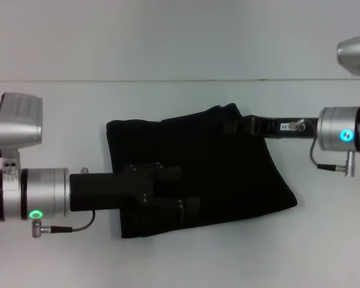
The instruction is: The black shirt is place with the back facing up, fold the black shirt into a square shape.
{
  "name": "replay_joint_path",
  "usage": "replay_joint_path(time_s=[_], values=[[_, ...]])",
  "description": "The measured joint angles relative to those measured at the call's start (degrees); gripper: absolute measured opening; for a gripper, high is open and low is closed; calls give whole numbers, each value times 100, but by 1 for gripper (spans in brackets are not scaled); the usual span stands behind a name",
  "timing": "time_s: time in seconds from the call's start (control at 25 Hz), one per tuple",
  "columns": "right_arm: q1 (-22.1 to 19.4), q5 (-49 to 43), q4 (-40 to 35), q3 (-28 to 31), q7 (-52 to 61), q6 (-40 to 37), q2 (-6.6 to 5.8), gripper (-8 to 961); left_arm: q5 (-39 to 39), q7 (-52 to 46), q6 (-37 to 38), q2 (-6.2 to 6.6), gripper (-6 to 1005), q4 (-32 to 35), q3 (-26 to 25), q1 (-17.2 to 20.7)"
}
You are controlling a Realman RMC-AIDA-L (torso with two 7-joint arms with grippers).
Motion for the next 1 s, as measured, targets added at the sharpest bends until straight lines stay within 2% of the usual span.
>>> replay_joint_path(time_s=[0.12,0.16,0.2,0.56,1.0], values=[[6,-14,-30,0,3,-141,-123,75,0,-163,93,34,898,14,-41,-41],[6,-14,-30,0,3,-141,-123,75,0,-178,128,36,897,20,-71,-45],[-30,-32,-124,-4,12,-216,-187,75,0,-182,150,36,896,24,-90,-45],[-69,-46,-209,-12,40,-428,-418,76,-8,-264,306,41,887,22,-242,-34],[8,-155,-387,-23,169,-496,-547,77,-12,-341,326,43,876,6,-316,-45]])
